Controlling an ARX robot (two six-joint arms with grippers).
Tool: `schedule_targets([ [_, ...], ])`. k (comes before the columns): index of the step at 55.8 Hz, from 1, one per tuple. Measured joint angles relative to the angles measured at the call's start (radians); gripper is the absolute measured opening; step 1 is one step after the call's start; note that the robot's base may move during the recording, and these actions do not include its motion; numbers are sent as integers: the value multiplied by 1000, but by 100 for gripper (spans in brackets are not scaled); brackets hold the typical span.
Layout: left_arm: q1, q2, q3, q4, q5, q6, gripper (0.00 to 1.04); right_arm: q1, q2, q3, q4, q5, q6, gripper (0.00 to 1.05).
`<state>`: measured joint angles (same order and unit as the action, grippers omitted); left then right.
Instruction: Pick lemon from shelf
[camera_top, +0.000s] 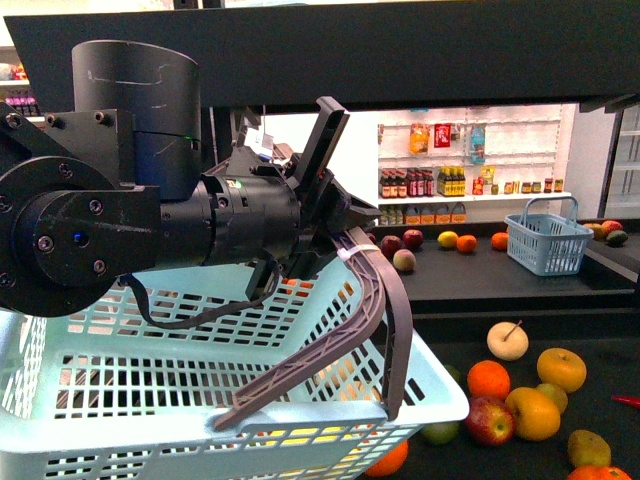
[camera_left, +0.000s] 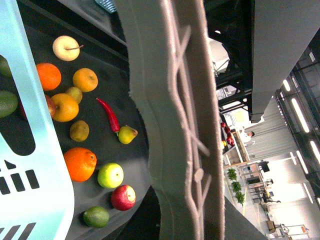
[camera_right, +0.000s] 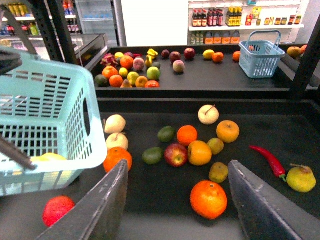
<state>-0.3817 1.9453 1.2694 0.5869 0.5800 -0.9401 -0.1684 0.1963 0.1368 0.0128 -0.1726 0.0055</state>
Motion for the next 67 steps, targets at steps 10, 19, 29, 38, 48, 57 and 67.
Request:
schedule_targets([
  [10, 0, 0, 0, 0, 1, 0, 8, 150, -181, -122, -16, 158, -3, 3],
  [19, 0, 0, 0, 0, -1, 0, 8, 164, -191, -122, -15, 169, -3, 3],
  [29, 0, 0, 0, 0, -1, 1, 8, 164, -191, -122, -15, 169, -3, 3],
  [38, 0, 0, 0, 0, 0, 0, 8, 164, -191, -122, -15, 169, -4, 21],
  [48, 0, 0, 0, 0, 0, 1, 8, 164, -191, -122, -15, 169, -4, 49],
  [57, 0, 0, 0, 0, 0, 1, 8, 164, -191, -122, -15, 169, -3, 80],
  [67, 0, 0, 0, 0, 0, 0, 8, 164, -191, -122, -15, 169, -3, 98],
])
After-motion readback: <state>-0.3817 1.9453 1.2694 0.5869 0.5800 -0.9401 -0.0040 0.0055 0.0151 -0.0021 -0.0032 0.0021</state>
